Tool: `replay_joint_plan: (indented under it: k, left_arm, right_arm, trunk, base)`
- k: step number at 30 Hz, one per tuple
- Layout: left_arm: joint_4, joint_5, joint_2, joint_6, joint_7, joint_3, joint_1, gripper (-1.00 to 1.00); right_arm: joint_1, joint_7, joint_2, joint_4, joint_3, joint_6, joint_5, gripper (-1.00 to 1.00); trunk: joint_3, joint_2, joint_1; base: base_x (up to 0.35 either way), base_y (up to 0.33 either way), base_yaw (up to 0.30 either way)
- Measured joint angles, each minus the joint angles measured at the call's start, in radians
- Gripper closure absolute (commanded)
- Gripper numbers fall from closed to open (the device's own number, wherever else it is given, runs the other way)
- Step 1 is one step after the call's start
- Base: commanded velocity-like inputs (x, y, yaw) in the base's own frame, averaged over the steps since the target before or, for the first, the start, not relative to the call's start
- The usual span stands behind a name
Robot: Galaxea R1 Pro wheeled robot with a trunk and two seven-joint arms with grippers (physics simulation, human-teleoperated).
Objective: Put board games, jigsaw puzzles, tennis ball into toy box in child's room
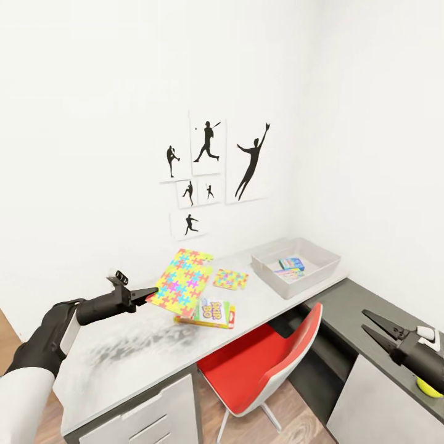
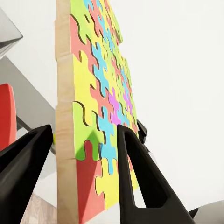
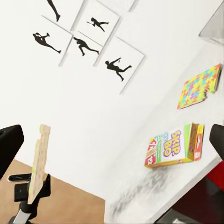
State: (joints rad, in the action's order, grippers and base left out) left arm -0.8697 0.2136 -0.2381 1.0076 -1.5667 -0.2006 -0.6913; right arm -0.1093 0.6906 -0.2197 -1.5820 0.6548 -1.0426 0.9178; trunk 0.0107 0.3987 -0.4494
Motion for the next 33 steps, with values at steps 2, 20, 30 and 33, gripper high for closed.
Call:
replay_joint_plan:
  k: [2,20,30,33]
  left_arm:
    - [0.0,0.0,-0.001,0.0,0.0,0.0,0.0,1.0]
    - [0.0,0.0,-0.001,0.0,0.0,0.001,0.0,1.0]
    - [0.0,0.0,-0.001,-0.001,0.0,0.0,0.0,1.0]
    - [0.0,0.0,-0.001,-0.001,0.0,0.0,0.0,1.0]
  right_arm:
    - [0.0,-0.007,0.002,0.0,-0.006,0.0,0.001,-1.0]
    - [0.0,-0.015,0.006,0.0,-0.015,0.0,0.001,-1.0]
    - [0.0,-0.014,0.008,0.0,-0.015,0.0,0.001,-1.0]
    - [0.0,-0.011,0.01,0.0,-0.015,0.0,0.001,-1.0]
  trunk:
    - [0.0,0.0,0.0]
    - [0.0,0.0,0.0]
    - [0.0,0.0,0.0]
    - [0.0,0.0,0.0]
  base:
    - [0.044,-0.098,0.0]
    - [0.111,-0.22,0.0]
    - [0.302,-0.055,0.0]
    - [0.279,-0.155,0.0]
